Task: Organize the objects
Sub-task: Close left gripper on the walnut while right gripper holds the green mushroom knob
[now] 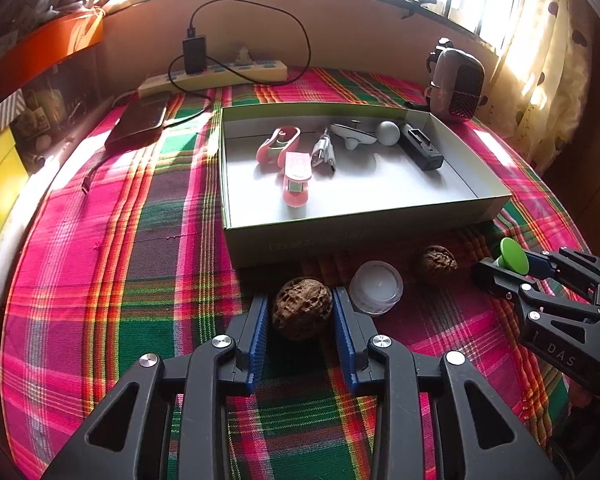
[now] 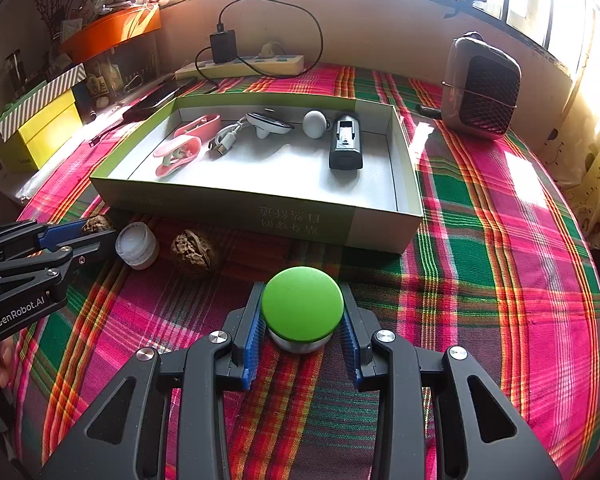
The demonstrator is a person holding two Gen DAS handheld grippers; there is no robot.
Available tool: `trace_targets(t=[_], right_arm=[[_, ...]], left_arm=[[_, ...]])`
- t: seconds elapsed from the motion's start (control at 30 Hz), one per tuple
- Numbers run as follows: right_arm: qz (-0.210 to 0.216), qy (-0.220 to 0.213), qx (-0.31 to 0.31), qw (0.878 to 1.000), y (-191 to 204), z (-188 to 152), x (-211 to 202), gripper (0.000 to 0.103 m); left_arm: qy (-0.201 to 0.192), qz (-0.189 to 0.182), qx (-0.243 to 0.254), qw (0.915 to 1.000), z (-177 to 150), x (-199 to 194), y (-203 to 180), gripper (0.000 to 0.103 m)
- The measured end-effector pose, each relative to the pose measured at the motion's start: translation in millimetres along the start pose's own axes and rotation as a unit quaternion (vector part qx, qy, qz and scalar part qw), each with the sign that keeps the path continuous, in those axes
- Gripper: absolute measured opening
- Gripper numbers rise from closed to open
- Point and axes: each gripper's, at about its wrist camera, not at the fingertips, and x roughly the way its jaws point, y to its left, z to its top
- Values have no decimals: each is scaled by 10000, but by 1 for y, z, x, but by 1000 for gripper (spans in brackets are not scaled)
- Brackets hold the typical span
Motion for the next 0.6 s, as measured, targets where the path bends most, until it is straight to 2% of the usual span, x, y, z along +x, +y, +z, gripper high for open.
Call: trace_targets(t=[0.6], right_arm=[[25,-23,37,10000,-1,0,0,35]], left_arm=[[-36,106,67,9999,-1,-1,-1,28]])
